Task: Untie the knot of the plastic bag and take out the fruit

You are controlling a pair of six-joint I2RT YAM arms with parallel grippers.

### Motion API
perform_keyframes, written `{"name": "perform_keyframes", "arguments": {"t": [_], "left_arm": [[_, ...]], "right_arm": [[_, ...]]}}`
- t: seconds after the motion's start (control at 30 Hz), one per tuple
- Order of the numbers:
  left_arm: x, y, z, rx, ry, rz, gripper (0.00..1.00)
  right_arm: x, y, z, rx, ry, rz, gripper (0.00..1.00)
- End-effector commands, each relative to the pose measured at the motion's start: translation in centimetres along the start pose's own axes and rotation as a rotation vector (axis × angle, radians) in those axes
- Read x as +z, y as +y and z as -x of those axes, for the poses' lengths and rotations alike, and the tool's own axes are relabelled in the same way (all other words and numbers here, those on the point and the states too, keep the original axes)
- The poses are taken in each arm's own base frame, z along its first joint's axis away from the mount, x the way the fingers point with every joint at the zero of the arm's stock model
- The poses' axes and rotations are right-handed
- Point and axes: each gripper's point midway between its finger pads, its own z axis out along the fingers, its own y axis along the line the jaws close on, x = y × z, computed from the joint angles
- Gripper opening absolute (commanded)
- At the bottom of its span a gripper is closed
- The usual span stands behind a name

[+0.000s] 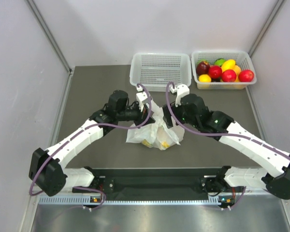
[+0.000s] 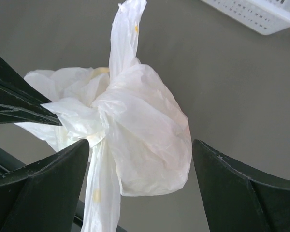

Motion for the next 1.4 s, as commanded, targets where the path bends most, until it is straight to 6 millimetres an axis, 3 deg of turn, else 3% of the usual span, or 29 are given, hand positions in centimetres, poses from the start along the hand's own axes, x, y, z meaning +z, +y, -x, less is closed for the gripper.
{"name": "perform_keyframes", "arguments": {"t": [0.0, 0.27, 0.43, 0.47, 0.6, 0.7, 0.83, 1.0, 1.2, 1.37], "left_arm": [[-0.5, -1.2, 3.7, 0.049, -0.091, -0.027, 0.00], [-0.5, -1.7, 3.6, 0.050, -0.091, -0.040, 0.00], [-0.6, -1.9, 3.2, 0.049, -0.085, -0.041, 0.00], [-0.6, -1.9, 3.1, 0.048, -0.084, -0.043, 0.00], [-0.9, -1.8, 2.1, 0.043, -0.061, -0.027, 0.00], [-1.2, -1.4, 1.4, 0.037, -0.046, 0.009, 0.00], [-1.7, 0.1, 0.6, 0.060, -0.036, 0.102, 0.00], [-3.3, 4.8, 0.6, 0.046, -0.074, 0.395, 0.00], [-6.0, 9.4, 0.5, 0.007, -0.118, 0.707, 0.00], [-7.0, 9.9, 1.2, -0.023, -0.195, 0.764, 0.00]], "right_arm": [[0.7, 1.2, -0.7, -0.002, 0.012, 0.028, 0.86], [2.6, -0.8, 0.9, 0.027, -0.027, -0.136, 0.73], [4.3, -2.7, 2.2, 0.079, -0.072, -0.274, 0.44], [4.6, -3.4, 2.4, 0.106, -0.089, -0.314, 0.29], [4.3, -6.1, 3.7, 0.235, -0.172, -0.409, 0.00], [3.0, -8.4, 3.8, 0.338, -0.236, -0.447, 0.00], [1.7, -10.3, 2.3, 0.436, -0.260, -0.463, 0.00], [-0.1, -12.6, 0.3, 0.574, -0.256, -0.484, 0.04], [-1.8, -13.3, -2.8, 0.663, -0.254, -0.465, 0.07], [-2.6, -12.6, -4.1, 0.669, -0.246, -0.422, 0.07]]}}
